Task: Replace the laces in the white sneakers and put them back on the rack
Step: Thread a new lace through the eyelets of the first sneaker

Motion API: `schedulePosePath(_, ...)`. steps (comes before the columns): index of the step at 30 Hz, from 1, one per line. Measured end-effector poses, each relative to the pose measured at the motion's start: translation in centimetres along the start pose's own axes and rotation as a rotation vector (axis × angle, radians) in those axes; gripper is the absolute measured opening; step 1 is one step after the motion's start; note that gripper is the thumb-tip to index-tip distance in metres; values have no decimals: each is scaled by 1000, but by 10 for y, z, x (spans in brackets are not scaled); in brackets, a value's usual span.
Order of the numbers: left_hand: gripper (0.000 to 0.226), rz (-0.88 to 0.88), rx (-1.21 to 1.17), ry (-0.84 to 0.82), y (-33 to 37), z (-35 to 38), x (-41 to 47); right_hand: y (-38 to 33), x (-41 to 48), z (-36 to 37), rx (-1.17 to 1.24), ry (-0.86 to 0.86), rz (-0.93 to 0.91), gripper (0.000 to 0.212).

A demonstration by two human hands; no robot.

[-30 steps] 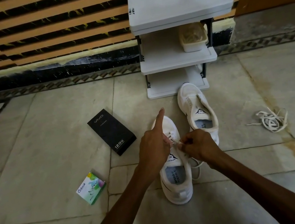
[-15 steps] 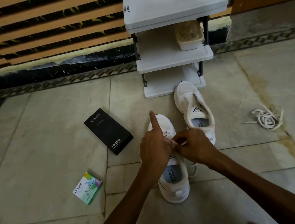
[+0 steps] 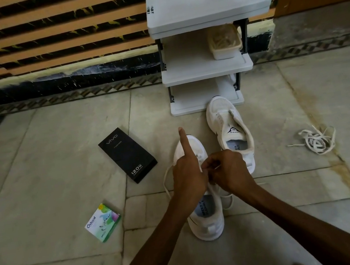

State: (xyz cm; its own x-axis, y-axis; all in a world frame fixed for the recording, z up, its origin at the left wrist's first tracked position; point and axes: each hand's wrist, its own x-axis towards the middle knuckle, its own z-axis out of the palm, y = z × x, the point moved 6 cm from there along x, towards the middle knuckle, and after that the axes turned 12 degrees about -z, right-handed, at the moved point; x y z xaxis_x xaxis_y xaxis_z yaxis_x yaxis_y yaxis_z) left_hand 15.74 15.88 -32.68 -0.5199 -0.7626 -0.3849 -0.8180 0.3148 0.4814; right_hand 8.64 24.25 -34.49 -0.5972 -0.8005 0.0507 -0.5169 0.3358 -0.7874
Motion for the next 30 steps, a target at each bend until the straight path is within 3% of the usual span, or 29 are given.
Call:
schedulePosePath(5,109,-46,-88,-145,-12,6,11,-4,4,3,-111,59,-46,13)
schedulePosePath(10,120,-46,-217,-286,-23,-3,21,-20,20,-21,-205,25,-71,28)
schedulePosePath(13,125,-38,-218,-326,-23,-1,21,-57,29,-62,-153,188,-146,23)
schedulePosePath(14,125,-30,-206,-327,-22,1,20,-70,31,-80,-11,274,-172,15)
schedulePosePath(16,124,-20,-197,-327,-22,1,20,-89,35,-105,564,366,-155,13)
schedulePosePath(18,122,-7,-195,-335,-21,1,18,-94,39,-106,1096,308,-46,19)
schedulePosePath(19,119,6,-191,-342,-20,2,18,-92,38,-99,1161,238,33,19)
schedulePosePath(20,114,21,-185,-347,-19,1,17,-85,35,-88,1056,149,99,18)
schedulePosePath(22,103,39,-168,-350,-20,-2,18,-62,27,-62,535,-42,149,14)
schedulePosePath(25,92,69,-154,-344,-25,-7,20,-26,19,-21,-162,-250,-12,13)
schedulePosePath(30,72,201,-49,-261,-25,-13,12,-8,12,-1,-298,-237,-102,12)
